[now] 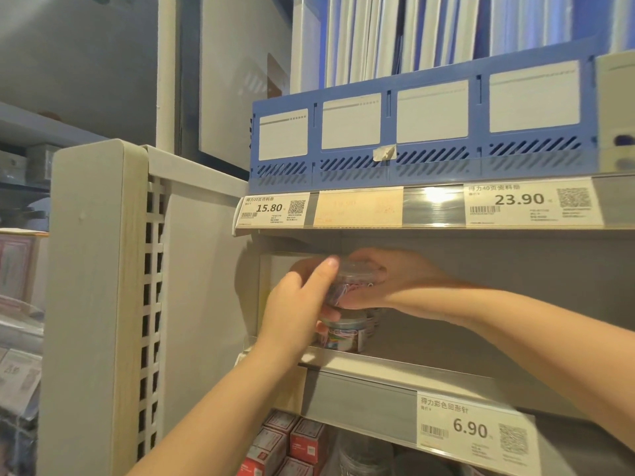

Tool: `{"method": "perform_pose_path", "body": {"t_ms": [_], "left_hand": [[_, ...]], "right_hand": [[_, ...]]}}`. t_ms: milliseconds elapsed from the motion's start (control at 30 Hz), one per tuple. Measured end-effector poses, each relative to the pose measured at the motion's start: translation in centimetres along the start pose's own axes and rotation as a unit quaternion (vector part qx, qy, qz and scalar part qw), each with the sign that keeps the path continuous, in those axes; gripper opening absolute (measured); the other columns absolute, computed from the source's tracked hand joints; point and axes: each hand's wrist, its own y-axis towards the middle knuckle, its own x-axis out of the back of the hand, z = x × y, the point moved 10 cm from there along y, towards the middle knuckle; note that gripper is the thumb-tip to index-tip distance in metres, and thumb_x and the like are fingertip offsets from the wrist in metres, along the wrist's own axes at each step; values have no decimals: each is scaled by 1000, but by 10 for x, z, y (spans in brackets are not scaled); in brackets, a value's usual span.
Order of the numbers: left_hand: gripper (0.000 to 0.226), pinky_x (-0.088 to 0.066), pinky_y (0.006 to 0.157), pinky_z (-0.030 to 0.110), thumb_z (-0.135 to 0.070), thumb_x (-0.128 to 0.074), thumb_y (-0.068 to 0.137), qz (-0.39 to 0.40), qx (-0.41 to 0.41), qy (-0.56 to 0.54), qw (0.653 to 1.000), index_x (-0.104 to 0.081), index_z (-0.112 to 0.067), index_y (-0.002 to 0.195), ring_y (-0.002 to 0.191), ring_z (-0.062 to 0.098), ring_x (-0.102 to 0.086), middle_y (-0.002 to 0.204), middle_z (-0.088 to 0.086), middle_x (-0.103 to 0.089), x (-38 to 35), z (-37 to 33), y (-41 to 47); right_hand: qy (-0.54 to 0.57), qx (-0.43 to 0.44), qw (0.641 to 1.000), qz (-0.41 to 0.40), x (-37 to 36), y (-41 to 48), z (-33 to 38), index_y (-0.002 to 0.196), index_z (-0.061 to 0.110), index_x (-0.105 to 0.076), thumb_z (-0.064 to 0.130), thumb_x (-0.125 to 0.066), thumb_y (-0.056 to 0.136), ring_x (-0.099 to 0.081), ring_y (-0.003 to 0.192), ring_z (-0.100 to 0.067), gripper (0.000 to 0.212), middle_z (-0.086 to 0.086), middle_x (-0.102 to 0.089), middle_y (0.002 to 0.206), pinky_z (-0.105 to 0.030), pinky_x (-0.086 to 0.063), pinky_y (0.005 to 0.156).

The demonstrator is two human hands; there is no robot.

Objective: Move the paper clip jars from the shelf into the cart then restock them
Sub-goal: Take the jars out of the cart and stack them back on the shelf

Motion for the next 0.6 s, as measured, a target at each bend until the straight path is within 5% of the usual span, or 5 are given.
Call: {"method": "perform_pose_path", "body": {"t_ms": [133,233,400,600], "left_hand": [[25,-49,58,37,-30,-42,96,-102,-55,-33,993,-49,-9,84,47,13,-57,81,-3,-61,19,-3,-8],[27,-47,63,42,-26,-39,97,-127,-80,-32,988,-46,-6,80,50,13,-54,58,-7,-58,26,0,-12],[30,-35,46,14,-20,-39,96,-158,-114,-5,981,-46,-5,71,43,4,-40,46,-1,-45,27,-6,-19],[29,-33,43,17,-22,-44,90,-138,-134,6,981,-46,-10,64,40,5,-40,44,-3,-43,22,-10,-21]], "right_hand": [[31,-57,997,-35,0,3,-22,124,33,-46,46,-76,71,-54,98,-9,63,12,-56,111,-20,-42,74],[24,-75,996,-30,-13,3,-28,125,33,-45,47,-77,68,-54,99,-10,67,11,-54,110,-22,-43,77],[42,-88,995,-34,-24,5,-37,127,35,-40,46,-77,67,-59,92,-8,71,12,-58,107,-22,-48,79],[72,-88,993,17,-40,2,-45,129,30,-37,39,-81,66,-62,92,-5,78,12,-64,103,-21,-50,80]]}}
